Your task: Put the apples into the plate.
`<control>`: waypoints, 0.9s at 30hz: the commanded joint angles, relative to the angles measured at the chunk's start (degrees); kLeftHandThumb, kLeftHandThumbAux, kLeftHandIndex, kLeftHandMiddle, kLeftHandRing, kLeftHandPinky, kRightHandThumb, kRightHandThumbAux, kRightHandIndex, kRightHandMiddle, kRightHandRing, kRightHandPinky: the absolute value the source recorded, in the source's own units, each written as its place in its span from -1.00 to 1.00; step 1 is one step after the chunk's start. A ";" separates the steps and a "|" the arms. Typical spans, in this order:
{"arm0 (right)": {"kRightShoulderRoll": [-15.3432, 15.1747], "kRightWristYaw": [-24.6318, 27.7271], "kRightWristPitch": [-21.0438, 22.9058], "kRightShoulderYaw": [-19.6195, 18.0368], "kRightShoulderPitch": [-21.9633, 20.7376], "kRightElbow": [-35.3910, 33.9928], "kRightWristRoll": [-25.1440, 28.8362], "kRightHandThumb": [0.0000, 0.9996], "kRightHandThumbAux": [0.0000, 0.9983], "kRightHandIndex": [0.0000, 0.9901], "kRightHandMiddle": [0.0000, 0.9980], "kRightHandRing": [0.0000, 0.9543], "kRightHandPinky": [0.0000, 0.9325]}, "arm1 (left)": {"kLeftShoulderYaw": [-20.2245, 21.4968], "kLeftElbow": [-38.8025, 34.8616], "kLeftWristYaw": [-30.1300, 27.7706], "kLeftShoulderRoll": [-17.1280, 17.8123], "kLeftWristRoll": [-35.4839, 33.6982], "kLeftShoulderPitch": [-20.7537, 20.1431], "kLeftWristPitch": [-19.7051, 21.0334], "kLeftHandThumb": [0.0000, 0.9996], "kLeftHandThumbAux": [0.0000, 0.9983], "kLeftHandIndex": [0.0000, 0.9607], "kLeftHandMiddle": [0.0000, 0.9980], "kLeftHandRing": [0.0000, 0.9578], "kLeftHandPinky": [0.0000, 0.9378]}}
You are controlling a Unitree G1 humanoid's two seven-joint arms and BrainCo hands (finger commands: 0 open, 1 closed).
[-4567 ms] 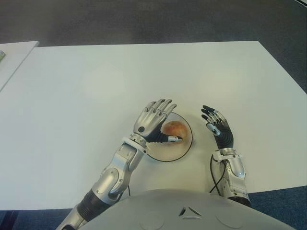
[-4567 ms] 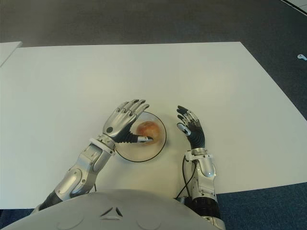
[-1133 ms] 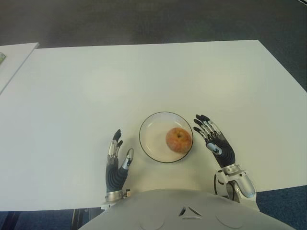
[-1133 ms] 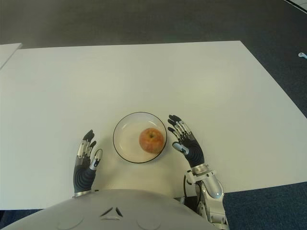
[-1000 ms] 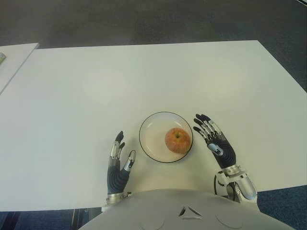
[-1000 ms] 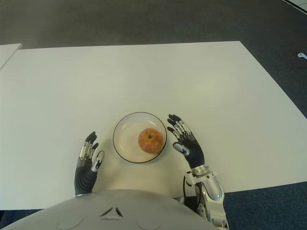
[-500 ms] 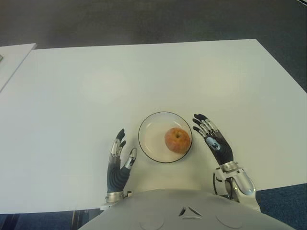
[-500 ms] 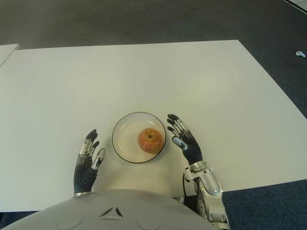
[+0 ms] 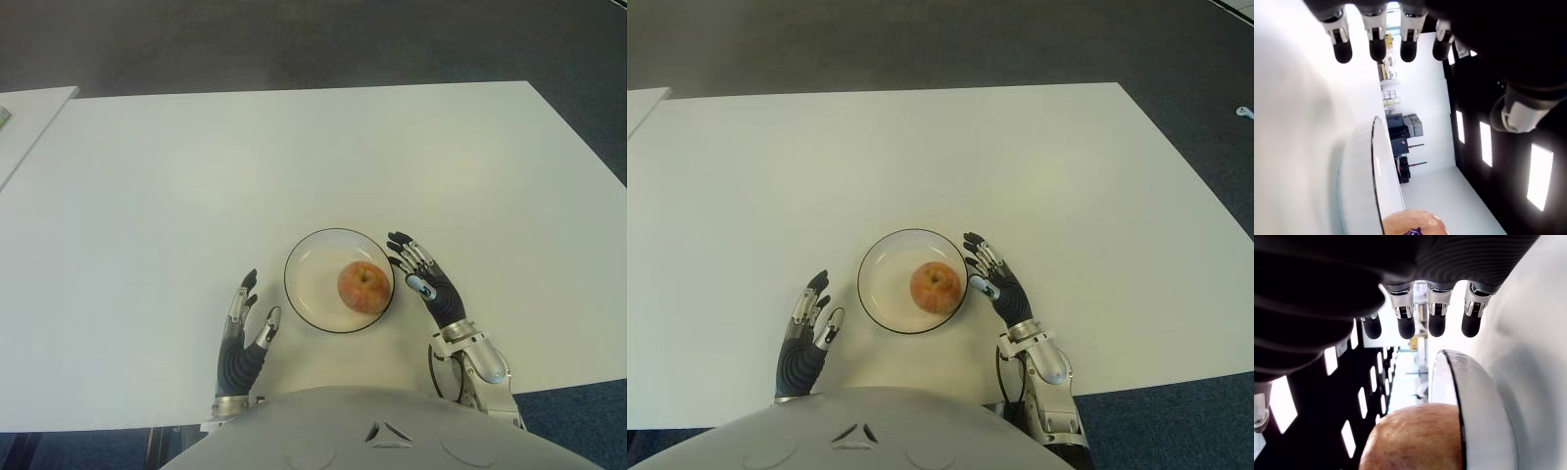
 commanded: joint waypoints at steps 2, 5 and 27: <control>0.68 0.11 2.72 0.31 -1.14 1.40 1.47 -0.49 -0.14 -1.00 -1.00 -1.00 -1.00 | 0.67 1.53 -1.01 1.14 -0.99 -1.79 -0.25 -1.00 -0.19 -1.00 -1.00 -1.00 -0.95; 1.01 -0.03 2.95 0.44 -1.35 1.62 1.69 -0.48 -0.15 -1.00 -1.00 -1.00 -1.00 | 0.64 1.91 -0.99 1.27 -1.63 -2.12 -0.50 -1.00 -0.21 -1.00 -1.00 -1.00 -0.96; 4.56 -2.87 -1.47 -0.37 -1.51 4.72 1.40 -0.54 -0.07 -1.00 -1.00 -1.00 -1.00 | 2.30 6.25 0.75 -0.18 -4.75 -4.05 -5.29 -0.98 -0.26 -1.00 -1.00 -1.00 -1.00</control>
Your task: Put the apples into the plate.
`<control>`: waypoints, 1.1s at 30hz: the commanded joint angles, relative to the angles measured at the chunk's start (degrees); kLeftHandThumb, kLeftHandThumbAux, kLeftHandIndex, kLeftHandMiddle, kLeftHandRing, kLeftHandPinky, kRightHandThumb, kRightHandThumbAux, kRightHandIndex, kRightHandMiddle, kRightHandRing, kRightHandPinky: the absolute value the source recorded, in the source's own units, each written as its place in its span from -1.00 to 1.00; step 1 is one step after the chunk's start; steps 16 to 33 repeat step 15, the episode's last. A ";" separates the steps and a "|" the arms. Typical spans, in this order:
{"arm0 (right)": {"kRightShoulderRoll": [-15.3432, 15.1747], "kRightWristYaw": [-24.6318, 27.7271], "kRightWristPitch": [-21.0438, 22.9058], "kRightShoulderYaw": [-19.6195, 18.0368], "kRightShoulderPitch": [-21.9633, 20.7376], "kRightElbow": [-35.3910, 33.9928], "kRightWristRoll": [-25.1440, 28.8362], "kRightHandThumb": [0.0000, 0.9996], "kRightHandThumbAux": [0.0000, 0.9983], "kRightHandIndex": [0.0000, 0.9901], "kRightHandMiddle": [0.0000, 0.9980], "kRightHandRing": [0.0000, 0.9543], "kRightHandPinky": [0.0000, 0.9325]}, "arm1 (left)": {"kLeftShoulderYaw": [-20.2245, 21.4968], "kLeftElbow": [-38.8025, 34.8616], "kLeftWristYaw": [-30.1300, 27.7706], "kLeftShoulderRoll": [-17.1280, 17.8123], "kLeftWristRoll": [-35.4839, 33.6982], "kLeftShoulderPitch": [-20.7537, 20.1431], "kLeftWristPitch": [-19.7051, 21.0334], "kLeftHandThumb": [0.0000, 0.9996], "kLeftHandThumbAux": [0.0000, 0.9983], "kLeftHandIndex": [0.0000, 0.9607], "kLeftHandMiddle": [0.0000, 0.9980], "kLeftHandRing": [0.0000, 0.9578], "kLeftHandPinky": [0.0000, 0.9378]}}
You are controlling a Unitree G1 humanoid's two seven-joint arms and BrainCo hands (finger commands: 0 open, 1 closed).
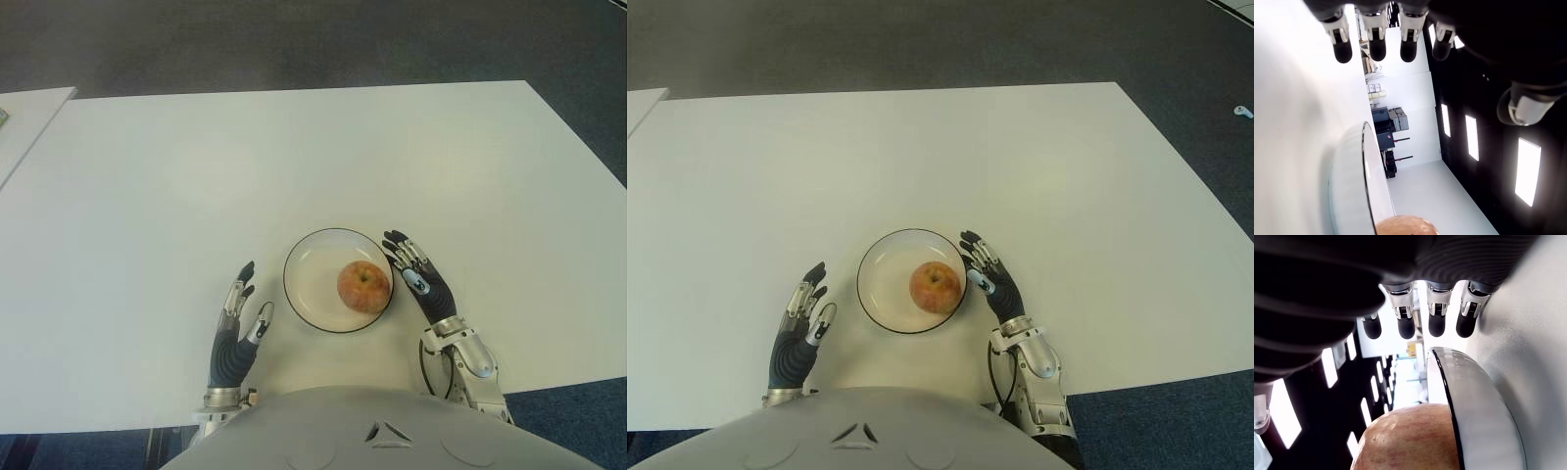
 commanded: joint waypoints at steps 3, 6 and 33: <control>2.34 -2.54 -1.96 -0.70 0.16 2.20 -0.22 -0.54 -0.02 -1.00 -1.00 -1.00 -1.00 | 1.86 2.95 1.53 -2.76 -2.42 -0.87 -2.11 -0.97 -0.25 -1.00 -1.00 -1.00 -1.00; 4.73 -4.75 -3.15 -1.22 0.21 3.20 0.20 -0.53 0.02 -1.00 -1.00 -1.00 -1.00 | 2.58 4.79 2.16 -4.13 -3.83 -1.58 -5.38 -0.95 -0.23 -1.00 -1.00 -1.00 -1.00; 9.63 -9.25 -6.49 -2.99 -0.10 5.98 1.13 -0.56 0.10 -1.00 -1.00 -1.00 -1.00 | 4.40 7.64 1.76 -6.55 -5.97 -3.06 -9.98 -0.94 -0.16 -1.00 -1.00 -1.00 -1.00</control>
